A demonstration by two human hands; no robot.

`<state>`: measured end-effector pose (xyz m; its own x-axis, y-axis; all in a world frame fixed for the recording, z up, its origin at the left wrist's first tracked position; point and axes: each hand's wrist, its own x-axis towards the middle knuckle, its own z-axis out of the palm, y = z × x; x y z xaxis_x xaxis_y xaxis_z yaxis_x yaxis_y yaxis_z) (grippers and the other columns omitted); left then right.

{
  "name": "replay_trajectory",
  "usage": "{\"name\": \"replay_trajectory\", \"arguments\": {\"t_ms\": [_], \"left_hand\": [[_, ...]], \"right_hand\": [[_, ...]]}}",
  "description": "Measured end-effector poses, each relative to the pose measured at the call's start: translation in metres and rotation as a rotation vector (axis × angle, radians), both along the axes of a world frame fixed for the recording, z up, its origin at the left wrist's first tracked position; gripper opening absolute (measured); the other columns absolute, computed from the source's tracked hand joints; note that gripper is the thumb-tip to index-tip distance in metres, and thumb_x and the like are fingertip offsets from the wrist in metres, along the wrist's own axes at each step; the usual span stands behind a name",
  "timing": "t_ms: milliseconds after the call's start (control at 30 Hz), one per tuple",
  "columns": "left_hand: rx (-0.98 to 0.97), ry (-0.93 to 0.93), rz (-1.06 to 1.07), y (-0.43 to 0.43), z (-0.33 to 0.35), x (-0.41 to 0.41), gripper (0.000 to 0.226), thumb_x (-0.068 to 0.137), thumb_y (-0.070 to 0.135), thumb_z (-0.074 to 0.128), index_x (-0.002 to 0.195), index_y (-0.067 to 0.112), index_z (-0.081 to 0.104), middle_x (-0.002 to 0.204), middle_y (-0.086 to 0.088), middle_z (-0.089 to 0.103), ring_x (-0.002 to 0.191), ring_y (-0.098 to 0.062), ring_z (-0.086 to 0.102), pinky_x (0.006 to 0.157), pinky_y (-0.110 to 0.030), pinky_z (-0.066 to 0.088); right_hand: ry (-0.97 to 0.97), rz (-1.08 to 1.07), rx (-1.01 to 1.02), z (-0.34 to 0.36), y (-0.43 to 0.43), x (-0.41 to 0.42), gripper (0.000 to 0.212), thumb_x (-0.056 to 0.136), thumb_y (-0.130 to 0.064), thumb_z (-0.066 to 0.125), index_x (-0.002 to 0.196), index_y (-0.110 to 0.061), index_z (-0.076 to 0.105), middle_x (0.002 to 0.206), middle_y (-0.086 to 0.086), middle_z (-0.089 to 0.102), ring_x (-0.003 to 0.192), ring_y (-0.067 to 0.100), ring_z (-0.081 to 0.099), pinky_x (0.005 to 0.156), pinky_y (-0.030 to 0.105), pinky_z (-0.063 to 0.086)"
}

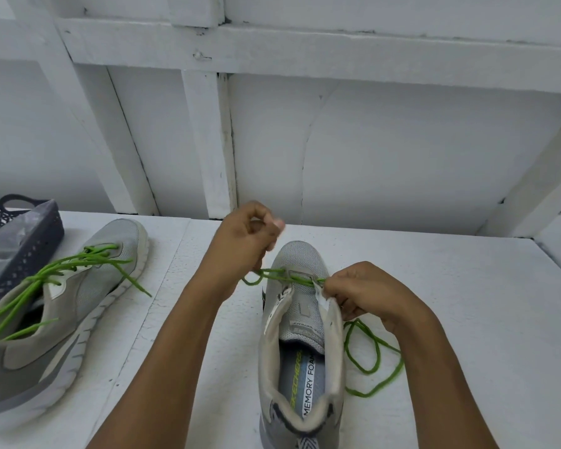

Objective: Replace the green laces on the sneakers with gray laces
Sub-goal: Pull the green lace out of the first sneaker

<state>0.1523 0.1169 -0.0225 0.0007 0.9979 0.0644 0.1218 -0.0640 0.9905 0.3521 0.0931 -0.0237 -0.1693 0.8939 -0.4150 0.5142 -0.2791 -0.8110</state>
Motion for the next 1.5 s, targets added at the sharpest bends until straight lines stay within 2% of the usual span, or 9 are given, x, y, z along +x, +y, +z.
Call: {"name": "replay_trajectory", "arguments": {"t_ms": [200, 300, 467, 567, 833, 967, 1133, 1333, 1500], "left_hand": [[-0.008, 0.834, -0.323, -0.004, 0.001, 0.009, 0.011, 0.087, 0.034, 0.071, 0.097, 0.030, 0.073, 0.094, 0.012, 0.067, 0.088, -0.008, 0.062, 0.075, -0.024, 0.049], [-0.023, 0.988, -0.319, -0.005, 0.004, 0.016, 0.014, 0.090, 0.029, 0.065, 0.098, 0.024, 0.075, 0.098, 0.006, 0.065, 0.096, -0.014, 0.060, 0.080, -0.026, 0.048], [-0.019, 1.025, -0.309, -0.005, 0.004, 0.020, 0.010, 0.087, 0.025, 0.063, 0.088, 0.025, 0.073, 0.086, 0.010, 0.056, 0.086, -0.014, 0.058, 0.062, -0.020, 0.039], [0.031, 0.944, -0.351, -0.002, 0.001, 0.016, 0.009, 0.088, 0.023, 0.064, 0.087, 0.023, 0.073, 0.095, 0.005, 0.058, 0.091, -0.017, 0.059, 0.073, -0.028, 0.048], [-0.070, -0.012, -0.288, -0.005, 0.007, -0.006, 0.015, 0.099, 0.011, 0.054, 0.092, 0.001, 0.062, 0.105, -0.006, 0.075, 0.105, -0.021, 0.070, 0.098, -0.038, 0.050], [-0.125, -0.286, -0.319, -0.009, 0.015, -0.007, 0.019, 0.100, 0.011, 0.046, 0.083, 0.006, 0.053, 0.073, -0.011, 0.063, 0.065, -0.023, 0.061, 0.060, -0.032, 0.055], [-0.144, -0.015, -0.201, -0.004, 0.010, -0.010, 0.020, 0.099, 0.016, 0.056, 0.080, 0.010, 0.060, 0.059, 0.001, 0.045, 0.049, -0.012, 0.030, 0.044, -0.020, 0.029], [-0.105, 0.725, -0.332, -0.006, 0.003, -0.002, 0.013, 0.085, 0.039, 0.072, 0.082, 0.026, 0.072, 0.074, 0.008, 0.066, 0.064, -0.006, 0.054, 0.062, -0.024, 0.041], [-0.124, 0.771, -0.325, -0.006, 0.001, 0.002, 0.005, 0.084, 0.032, 0.072, 0.081, 0.027, 0.072, 0.067, 0.011, 0.062, 0.058, -0.003, 0.050, 0.059, -0.022, 0.039]], "right_hand": [[0.007, -0.001, 0.001, 0.000, 0.000, -0.001, 0.026, 0.087, -0.011, 0.062, 0.061, -0.012, 0.066, 0.052, -0.002, 0.061, 0.047, 0.012, 0.059, 0.058, 0.025, 0.048], [0.004, 0.006, 0.005, 0.000, 0.000, -0.002, 0.026, 0.087, -0.012, 0.061, 0.061, -0.012, 0.065, 0.051, -0.003, 0.060, 0.047, 0.011, 0.059, 0.056, 0.024, 0.048], [0.004, 0.011, 0.002, -0.002, 0.000, -0.002, 0.027, 0.087, -0.013, 0.061, 0.061, -0.012, 0.063, 0.051, -0.003, 0.059, 0.045, 0.011, 0.057, 0.054, 0.023, 0.046], [0.013, 0.006, 0.001, -0.003, 0.001, -0.002, 0.025, 0.087, -0.014, 0.062, 0.062, -0.012, 0.063, 0.051, -0.002, 0.059, 0.046, 0.011, 0.057, 0.054, 0.022, 0.046], [0.031, -0.001, -0.007, -0.003, 0.002, 0.000, 0.026, 0.087, -0.011, 0.062, 0.062, -0.011, 0.063, 0.050, -0.002, 0.058, 0.044, 0.010, 0.056, 0.050, 0.019, 0.045], [0.046, 0.006, -0.012, -0.002, 0.001, 0.001, 0.027, 0.087, -0.011, 0.061, 0.061, -0.012, 0.064, 0.052, -0.002, 0.059, 0.045, 0.011, 0.057, 0.054, 0.022, 0.045], [0.048, 0.013, -0.011, -0.004, 0.002, 0.001, 0.025, 0.088, -0.012, 0.061, 0.063, -0.012, 0.065, 0.052, -0.003, 0.060, 0.047, 0.010, 0.057, 0.056, 0.023, 0.046], [0.044, 0.024, -0.002, -0.004, 0.002, 0.001, 0.024, 0.087, -0.012, 0.061, 0.063, -0.012, 0.065, 0.054, -0.001, 0.060, 0.048, 0.011, 0.057, 0.058, 0.025, 0.046], [0.038, 0.028, 0.008, -0.005, 0.002, 0.000, 0.022, 0.085, -0.011, 0.061, 0.064, -0.011, 0.064, 0.054, -0.001, 0.059, 0.047, 0.011, 0.057, 0.054, 0.022, 0.046]]}}
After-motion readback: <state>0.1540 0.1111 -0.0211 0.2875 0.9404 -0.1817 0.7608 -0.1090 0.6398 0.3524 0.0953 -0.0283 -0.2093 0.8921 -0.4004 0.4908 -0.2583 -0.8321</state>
